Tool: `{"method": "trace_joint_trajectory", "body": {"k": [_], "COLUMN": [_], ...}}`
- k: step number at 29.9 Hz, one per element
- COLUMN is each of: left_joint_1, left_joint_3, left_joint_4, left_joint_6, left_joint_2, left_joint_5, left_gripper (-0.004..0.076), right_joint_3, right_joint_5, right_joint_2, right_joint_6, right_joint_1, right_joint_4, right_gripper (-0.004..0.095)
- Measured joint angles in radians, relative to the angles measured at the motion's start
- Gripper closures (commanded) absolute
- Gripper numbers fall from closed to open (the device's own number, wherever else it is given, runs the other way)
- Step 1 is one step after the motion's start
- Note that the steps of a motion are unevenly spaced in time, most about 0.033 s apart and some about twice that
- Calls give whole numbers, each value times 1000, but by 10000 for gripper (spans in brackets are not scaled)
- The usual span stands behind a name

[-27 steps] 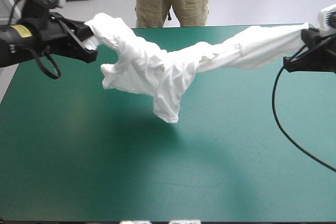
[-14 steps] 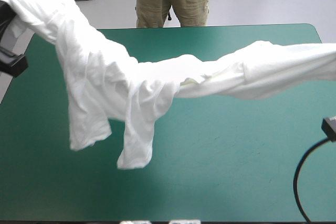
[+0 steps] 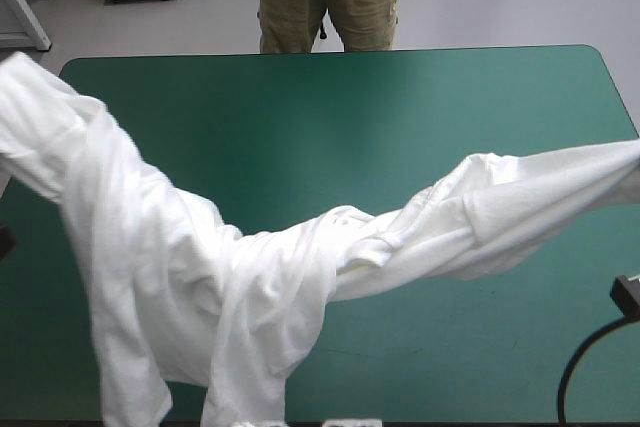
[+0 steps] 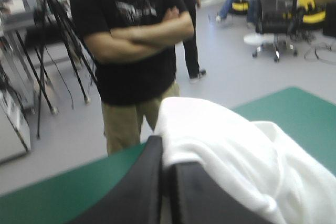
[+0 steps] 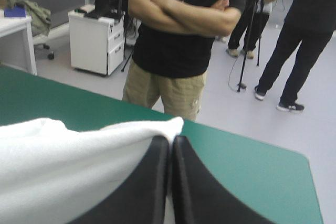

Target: Fold the cloth

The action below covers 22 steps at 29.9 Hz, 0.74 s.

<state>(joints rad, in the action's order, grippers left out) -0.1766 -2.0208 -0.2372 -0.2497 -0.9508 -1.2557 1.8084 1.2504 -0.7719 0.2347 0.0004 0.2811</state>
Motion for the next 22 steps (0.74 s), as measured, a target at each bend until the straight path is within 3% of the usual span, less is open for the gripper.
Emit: {"method": "trace_joint_trajectory", "body": {"k": [7,10,14,22], "left_joint_1": [0,0,0,0], "left_joint_3": [461,631,787,834], "left_joint_4": [24,50,97,77], "left_joint_6": [-5,-11,-11,-11], "left_joint_2": [-22,-49,-139,-417], "left_joint_5": [42,152,379,740], "left_gripper": [733,733,733,733], "right_joint_3": [-360,-527,-685,-711], "right_joint_5": [-25,-109,-281,-611], "right_joint_2": [-14,-57,-175,-473], "right_joint_6": [25,57,95,162], "right_joint_1": [0,0,0,0], "right_joint_4": [23,40,39,28], "right_gripper": [919,921,921,910]}}
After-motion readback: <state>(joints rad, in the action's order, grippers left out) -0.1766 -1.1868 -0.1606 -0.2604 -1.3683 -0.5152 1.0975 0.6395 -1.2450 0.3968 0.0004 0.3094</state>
